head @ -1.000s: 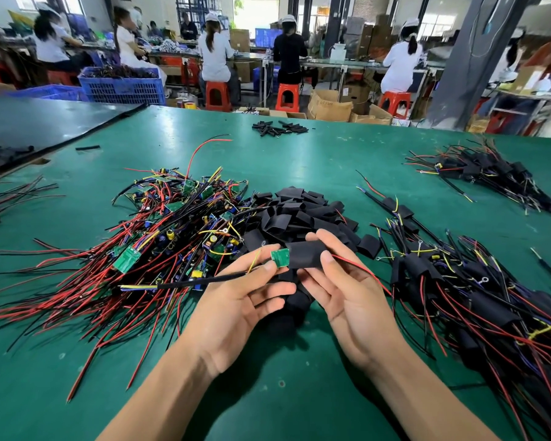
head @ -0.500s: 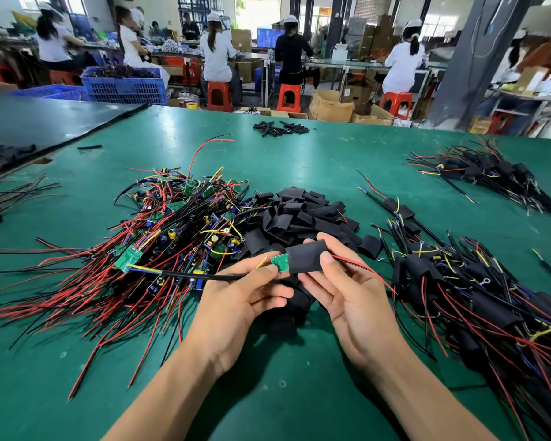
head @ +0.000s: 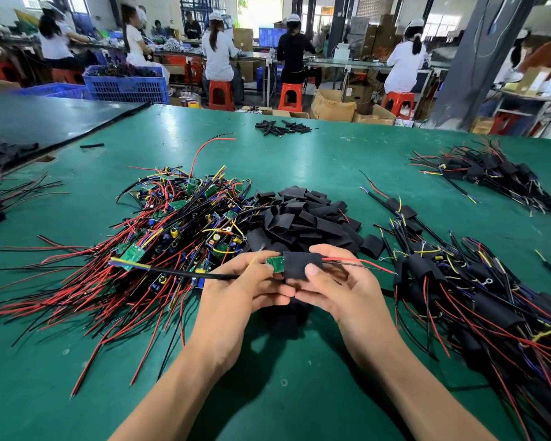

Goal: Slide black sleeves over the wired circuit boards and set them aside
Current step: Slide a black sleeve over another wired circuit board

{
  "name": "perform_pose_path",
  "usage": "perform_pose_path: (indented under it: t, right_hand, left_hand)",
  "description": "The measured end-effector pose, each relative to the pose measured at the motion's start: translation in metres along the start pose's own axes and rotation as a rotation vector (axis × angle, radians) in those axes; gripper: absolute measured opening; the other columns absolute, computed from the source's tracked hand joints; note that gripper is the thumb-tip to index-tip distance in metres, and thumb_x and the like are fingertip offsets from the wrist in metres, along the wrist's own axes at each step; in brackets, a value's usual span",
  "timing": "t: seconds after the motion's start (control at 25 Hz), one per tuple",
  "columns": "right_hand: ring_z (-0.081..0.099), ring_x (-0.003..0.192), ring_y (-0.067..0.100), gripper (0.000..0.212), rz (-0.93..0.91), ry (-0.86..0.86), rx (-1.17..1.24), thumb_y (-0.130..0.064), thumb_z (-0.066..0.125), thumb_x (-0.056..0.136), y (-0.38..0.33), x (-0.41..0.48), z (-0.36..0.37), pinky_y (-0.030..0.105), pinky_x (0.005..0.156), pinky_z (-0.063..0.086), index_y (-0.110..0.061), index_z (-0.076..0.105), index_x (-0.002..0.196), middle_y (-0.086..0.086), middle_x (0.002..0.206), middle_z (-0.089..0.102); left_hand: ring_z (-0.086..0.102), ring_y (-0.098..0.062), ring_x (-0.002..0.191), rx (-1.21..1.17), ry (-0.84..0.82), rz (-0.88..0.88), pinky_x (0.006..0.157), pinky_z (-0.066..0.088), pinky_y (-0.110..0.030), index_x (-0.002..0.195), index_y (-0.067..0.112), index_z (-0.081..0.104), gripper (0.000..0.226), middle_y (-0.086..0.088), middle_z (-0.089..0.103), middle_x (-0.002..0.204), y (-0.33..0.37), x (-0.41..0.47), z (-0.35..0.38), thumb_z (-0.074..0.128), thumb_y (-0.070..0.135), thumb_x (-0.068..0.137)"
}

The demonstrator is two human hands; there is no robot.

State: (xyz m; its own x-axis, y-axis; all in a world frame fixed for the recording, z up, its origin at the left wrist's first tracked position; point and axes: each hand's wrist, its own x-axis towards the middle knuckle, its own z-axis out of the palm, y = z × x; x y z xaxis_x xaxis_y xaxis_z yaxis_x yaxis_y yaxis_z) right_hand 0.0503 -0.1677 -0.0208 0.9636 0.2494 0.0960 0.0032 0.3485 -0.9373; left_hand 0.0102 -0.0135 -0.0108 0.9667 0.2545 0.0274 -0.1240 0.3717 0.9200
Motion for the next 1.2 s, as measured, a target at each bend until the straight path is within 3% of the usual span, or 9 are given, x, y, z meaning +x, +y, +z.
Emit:
perform_pose_path:
  t: [0.08,0.2,0.28,0.4,0.56,0.72,1.0,1.2]
  right_hand:
    - [0.069,0.078,0.021,0.036,-0.034,-0.032,-0.148,-0.01,0.078,0.074,-0.0031,-0.0018,0.0,0.029,0.073,0.058,-0.014,0.061,0.106,0.007,0.088,0.074]
    - [0.066,0.072,0.014,0.037,-0.04,-0.099,-0.193,-0.01,0.079,0.07,-0.005,-0.0053,0.0014,0.021,0.068,0.053,-0.013,0.065,0.105,0.004,0.083,0.074]
    - [0.066,0.073,0.014,0.032,-0.059,-0.097,-0.195,-0.009,0.079,0.069,-0.0049,-0.0065,0.0028,0.022,0.069,0.054,-0.018,0.072,0.099,0.006,0.084,0.075]
    - [0.069,0.078,0.014,0.031,-0.117,-0.076,-0.237,-0.01,0.079,0.072,-0.005,-0.007,0.0026,0.024,0.073,0.056,-0.027,0.075,0.097,0.007,0.09,0.076]
    - [0.07,0.075,0.013,0.03,-0.125,-0.102,-0.23,-0.007,0.078,0.076,-0.0056,-0.0082,0.0019,0.022,0.069,0.055,-0.026,0.074,0.099,0.005,0.088,0.077]
    - [0.068,0.07,0.013,0.033,-0.105,-0.114,-0.232,0.001,0.078,0.08,-0.0072,-0.0084,0.0007,0.021,0.065,0.054,-0.024,0.074,0.101,0.006,0.086,0.077]
    - [0.063,0.06,0.019,0.024,-0.077,-0.112,-0.248,-0.016,0.079,0.075,-0.0095,-0.0089,0.0046,0.03,0.059,0.053,-0.025,0.075,0.097,0.007,0.079,0.074]
    - [0.058,0.053,0.017,0.02,-0.064,-0.098,-0.264,-0.017,0.079,0.076,-0.0061,-0.0084,0.0036,0.026,0.054,0.049,-0.02,0.075,0.096,0.005,0.074,0.072]
  left_hand:
    - [0.069,-0.034,0.065,0.005,0.012,-0.011,0.062,0.059,-0.034,0.088,0.007,0.078,0.017,-0.027,0.071,0.081,0.0,0.0017,-0.0022,0.061,0.004,0.085]
    - [0.067,-0.031,0.06,0.021,-0.025,-0.07,0.058,0.057,-0.033,0.086,0.004,0.077,0.017,-0.026,0.069,0.076,0.0008,0.0026,-0.0038,0.062,0.007,0.08]
    - [0.065,-0.029,0.058,0.028,-0.065,-0.099,0.057,0.056,-0.032,0.088,-0.001,0.076,0.021,-0.026,0.068,0.076,0.0007,0.0022,-0.0037,0.06,0.008,0.077]
    - [0.064,-0.027,0.058,0.021,-0.104,-0.11,0.057,0.056,-0.03,0.09,-0.003,0.075,0.023,-0.023,0.067,0.076,0.0011,0.0015,-0.003,0.052,-0.002,0.09]
    - [0.063,-0.029,0.058,0.022,-0.108,-0.139,0.056,0.056,-0.031,0.098,-0.01,0.07,0.022,-0.025,0.064,0.077,0.003,0.0008,-0.006,0.051,-0.002,0.093]
    - [0.064,-0.028,0.061,0.002,-0.145,-0.157,0.058,0.056,-0.031,0.108,-0.002,0.068,0.027,-0.021,0.064,0.077,0.0049,-0.0001,-0.005,0.066,0.01,0.084]
    - [0.065,-0.022,0.062,0.011,-0.187,-0.172,0.059,0.056,-0.028,0.093,0.008,0.074,0.021,-0.016,0.067,0.079,0.0054,-0.0006,-0.0086,0.074,0.021,0.076]
    - [0.063,-0.016,0.056,0.022,-0.13,-0.181,0.053,0.053,-0.022,0.084,0.012,0.074,0.018,-0.011,0.067,0.07,0.0024,0.001,-0.0068,0.078,0.022,0.069]
